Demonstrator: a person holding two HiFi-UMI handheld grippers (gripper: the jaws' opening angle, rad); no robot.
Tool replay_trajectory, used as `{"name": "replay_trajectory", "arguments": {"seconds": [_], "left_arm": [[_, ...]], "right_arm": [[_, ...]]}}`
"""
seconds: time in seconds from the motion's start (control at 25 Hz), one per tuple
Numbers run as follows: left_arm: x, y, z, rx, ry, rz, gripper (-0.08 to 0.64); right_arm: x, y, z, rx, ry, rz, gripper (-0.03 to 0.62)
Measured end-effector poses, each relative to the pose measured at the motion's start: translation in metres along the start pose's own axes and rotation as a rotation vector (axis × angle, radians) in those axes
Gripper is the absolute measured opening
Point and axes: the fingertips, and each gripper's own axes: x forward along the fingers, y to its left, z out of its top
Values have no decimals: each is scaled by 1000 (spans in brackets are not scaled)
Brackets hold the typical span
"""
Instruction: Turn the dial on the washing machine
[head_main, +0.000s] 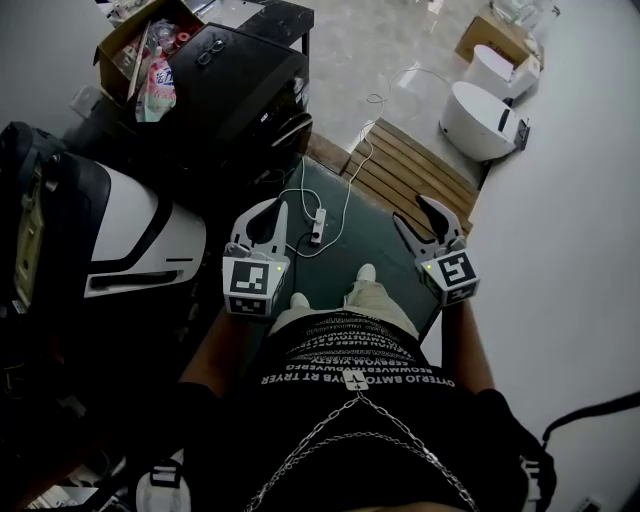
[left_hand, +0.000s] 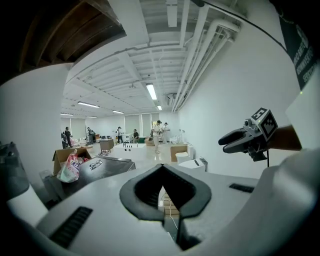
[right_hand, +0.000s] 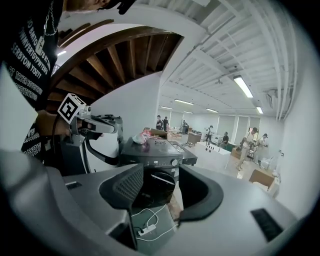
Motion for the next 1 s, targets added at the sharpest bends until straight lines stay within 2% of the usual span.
{"name": "replay_trajectory", "arguments": {"seconds": [0.12, 0.28, 0.44, 0.52, 0.76, 1.0], "left_arm": [[28, -8, 24, -10, -37, 17, 5], [70, -19, 58, 25, -73, 64, 5], [102, -33, 86, 19, -88, 114, 5], [110, -39, 86, 16, -78, 140, 5], [110, -38, 76, -32, -14, 273, 5], [92, -34, 47, -90, 43, 358, 5]], "right_arm": [[10, -33, 5, -2, -23, 31, 219], [21, -78, 10, -18, -43, 79, 218], [28, -120, 13, 16, -40, 120, 218], [31, -132, 12, 36, -38, 159, 218], [47, -162, -9, 7, -44, 249, 217], [77, -154, -14, 27, -42, 351, 215]]}}
